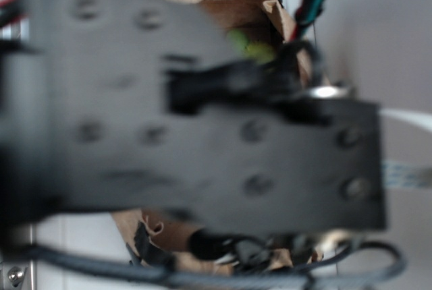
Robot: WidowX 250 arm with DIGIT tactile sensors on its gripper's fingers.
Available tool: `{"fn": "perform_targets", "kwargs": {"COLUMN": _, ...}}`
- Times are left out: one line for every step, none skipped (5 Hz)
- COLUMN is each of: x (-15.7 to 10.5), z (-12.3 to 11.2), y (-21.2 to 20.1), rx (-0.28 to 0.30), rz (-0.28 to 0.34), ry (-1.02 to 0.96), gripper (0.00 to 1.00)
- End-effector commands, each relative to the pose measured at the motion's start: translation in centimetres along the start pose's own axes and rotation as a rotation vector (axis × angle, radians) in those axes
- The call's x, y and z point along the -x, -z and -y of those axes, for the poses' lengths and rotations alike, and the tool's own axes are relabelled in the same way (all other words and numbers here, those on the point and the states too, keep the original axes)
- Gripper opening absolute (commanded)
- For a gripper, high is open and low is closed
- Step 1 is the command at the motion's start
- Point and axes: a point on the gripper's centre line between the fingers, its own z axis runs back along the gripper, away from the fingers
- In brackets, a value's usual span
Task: Grab the pink bunny.
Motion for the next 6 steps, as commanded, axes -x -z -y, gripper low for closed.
{"fn": "perform_targets", "kwargs": {"x": -2.2, "z": -4.6, "y": 3.1, "rx": -0.024, "rz": -0.001, "ry": -0.034, "gripper": 1.0}}
{"fn": "perform_targets", "kwargs": {"x": -0.3, "z": -5.0, "y": 3.8, "rx": -0.042, "rz": -0.016, "ry": -0.002, "gripper": 1.0}}
{"fn": "perform_targets", "kwargs": {"x": -0.4, "z": -5.2, "y": 5.3, "rx": -0.078, "rz": -0.022, "ry": 0.021, "gripper": 1.0}}
{"fn": "perform_targets", "kwargs": {"x": 1.3, "z": -4.9, "y": 6.7, "rx": -0.115, "rz": -0.014, "ry": 0.103, "gripper": 1.0}}
{"fn": "perform_targets", "kwargs": {"x": 1.3, "z": -4.9, "y": 6.7, "rx": -0.115, "rz": -0.014, "ry": 0.103, "gripper": 1.0}}
{"fn": "perform_targets", "kwargs": {"x": 1.3, "z": -4.9, "y": 6.7, "rx": -0.115, "rz": -0.014, "ry": 0.103, "gripper": 1.0}}
